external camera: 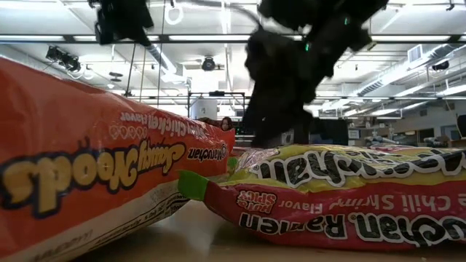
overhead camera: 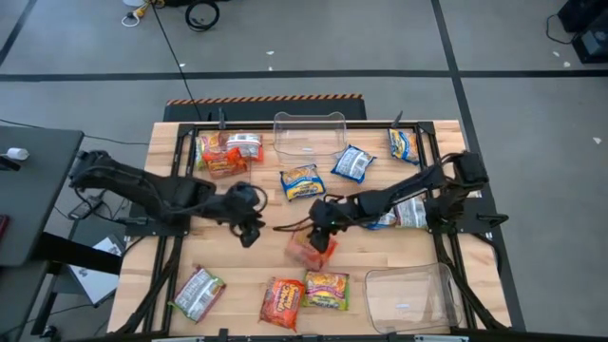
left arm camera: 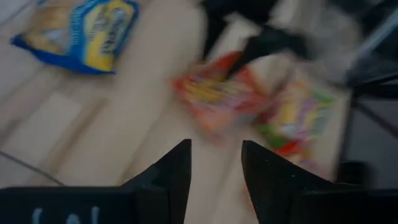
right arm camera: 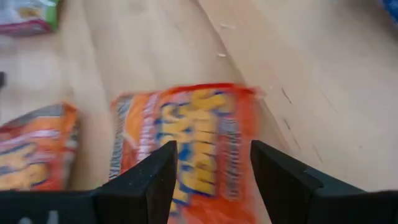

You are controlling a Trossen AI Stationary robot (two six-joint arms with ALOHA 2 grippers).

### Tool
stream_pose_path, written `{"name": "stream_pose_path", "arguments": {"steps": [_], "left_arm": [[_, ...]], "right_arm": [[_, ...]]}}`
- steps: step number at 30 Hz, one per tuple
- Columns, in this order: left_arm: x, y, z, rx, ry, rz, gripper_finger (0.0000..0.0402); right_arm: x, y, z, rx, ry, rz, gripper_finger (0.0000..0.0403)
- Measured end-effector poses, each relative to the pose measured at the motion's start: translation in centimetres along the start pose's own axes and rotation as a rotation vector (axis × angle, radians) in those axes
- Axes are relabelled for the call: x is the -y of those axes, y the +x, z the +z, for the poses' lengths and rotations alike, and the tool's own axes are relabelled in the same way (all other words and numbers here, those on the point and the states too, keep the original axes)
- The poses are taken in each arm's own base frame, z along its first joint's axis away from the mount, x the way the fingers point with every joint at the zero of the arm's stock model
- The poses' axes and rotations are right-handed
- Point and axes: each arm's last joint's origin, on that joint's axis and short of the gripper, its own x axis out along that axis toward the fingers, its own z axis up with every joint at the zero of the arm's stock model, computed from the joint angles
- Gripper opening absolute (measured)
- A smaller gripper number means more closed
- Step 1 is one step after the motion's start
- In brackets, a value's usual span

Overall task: Sort Maruchan noodles
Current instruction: Put the orange noodles into the left transparent bin

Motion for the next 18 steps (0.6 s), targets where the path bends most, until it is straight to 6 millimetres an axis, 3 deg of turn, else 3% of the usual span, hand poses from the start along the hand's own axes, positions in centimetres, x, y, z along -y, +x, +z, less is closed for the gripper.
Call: {"name": "stream_pose_path", "arguments": {"steps": [5,12,18], "left_arm": [[-0.7,2.5,1.0,-0.062,0.043,-0.008,0.0195],[-1.9,9.5,2.7,-0.171,0.04,-0.129,0.0232],[-3.9,14.6,2.8,-0.279,-0.052,-0.186,0.0233]], "right_arm": [[-2.3,-4.9,-0.1,0.031,-0.028,-0.007,0.021],[-4.8,-12.4,-1.8,0.12,-0.017,0.018,0.021],[-5.5,-14.9,-2.6,0.179,0.049,0.037,0.021]]}}
